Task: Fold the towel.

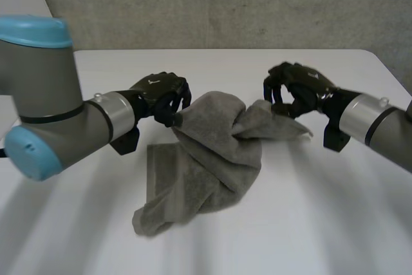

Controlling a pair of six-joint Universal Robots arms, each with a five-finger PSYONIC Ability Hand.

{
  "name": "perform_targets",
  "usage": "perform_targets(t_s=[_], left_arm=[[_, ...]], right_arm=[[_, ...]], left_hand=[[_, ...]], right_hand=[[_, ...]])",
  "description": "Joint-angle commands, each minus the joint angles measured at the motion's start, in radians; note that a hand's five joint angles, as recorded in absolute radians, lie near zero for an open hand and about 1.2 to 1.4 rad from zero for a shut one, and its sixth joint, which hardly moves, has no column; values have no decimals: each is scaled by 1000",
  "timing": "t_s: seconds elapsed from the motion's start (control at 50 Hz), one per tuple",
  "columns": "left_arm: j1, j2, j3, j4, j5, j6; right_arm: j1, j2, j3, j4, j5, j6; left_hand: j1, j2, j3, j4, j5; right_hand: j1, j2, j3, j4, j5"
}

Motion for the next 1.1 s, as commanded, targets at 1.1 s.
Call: perform_targets(t_s=[1.1], left_arm=[[-12,80,-290,103,-147,35]], right_arm=[[-47,-53,3,221,291,-781]], left_hand=[[-1145,-1142,-43,-50,-1155]], right_hand=[[-1135,-1144,-7,-60,-1154]])
